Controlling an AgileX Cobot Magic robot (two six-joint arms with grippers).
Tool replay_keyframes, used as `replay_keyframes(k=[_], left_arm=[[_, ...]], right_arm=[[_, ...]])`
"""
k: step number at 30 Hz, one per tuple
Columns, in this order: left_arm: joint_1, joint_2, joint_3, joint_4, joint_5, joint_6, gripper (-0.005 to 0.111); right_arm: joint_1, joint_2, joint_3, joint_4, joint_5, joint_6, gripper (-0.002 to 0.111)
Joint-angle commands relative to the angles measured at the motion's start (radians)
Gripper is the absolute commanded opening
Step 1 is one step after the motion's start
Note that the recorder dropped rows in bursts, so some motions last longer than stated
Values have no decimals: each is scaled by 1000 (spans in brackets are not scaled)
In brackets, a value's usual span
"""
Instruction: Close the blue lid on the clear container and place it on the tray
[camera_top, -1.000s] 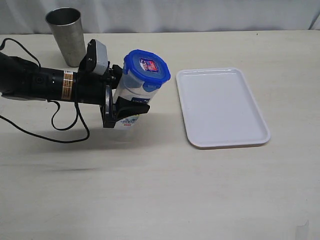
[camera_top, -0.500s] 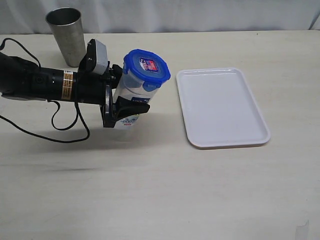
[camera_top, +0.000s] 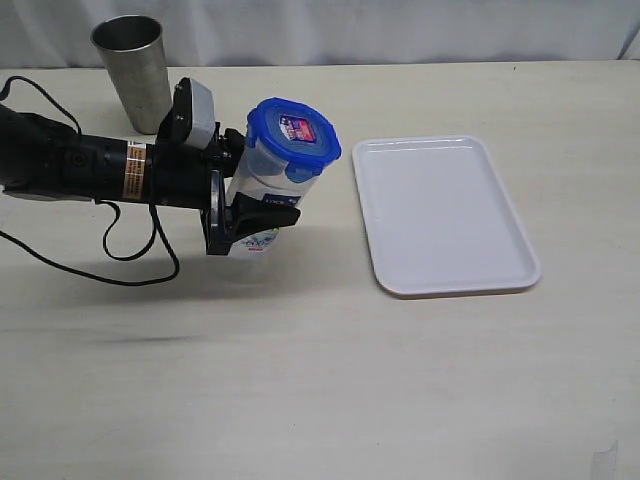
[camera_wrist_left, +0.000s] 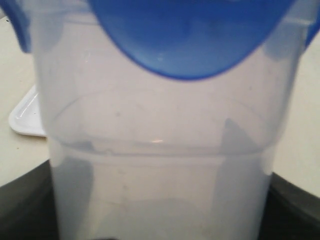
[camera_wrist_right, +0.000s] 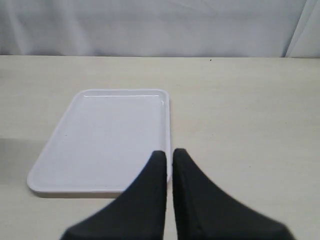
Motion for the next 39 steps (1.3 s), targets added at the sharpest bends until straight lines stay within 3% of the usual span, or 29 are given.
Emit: replay_keyframes(k=[1,10,16,19,22,28,35,39], left_arm=[[-8,-16,-9,-30,-41,1,0],[-8,-16,-9,-42,-44,1,0],[-18,-16,-14,-232,-116,32,0],[-60,-16,-45,-278,-70,32,0],[-137,-16,-114,-291,88,35,0],[-334,-16,-285,-291,597,104,0],[-506,-16,-423,-284,1050,420,0],[-576,-16,-445,-237,1225,600,0]], right_arm=[[-4,-6,1,-8,8,-4,4],[-4,-6,1,-8,8,-4,4],[-4,-6,1,-8,8,-4,4],[-4,-6,1,-8,8,-4,4],[-4,-6,1,-8,8,-4,4],[-4,-6,1,-8,8,-4,4],[-4,-6,1,-8,8,-4,4],[-4,-6,1,-8,8,-4,4]])
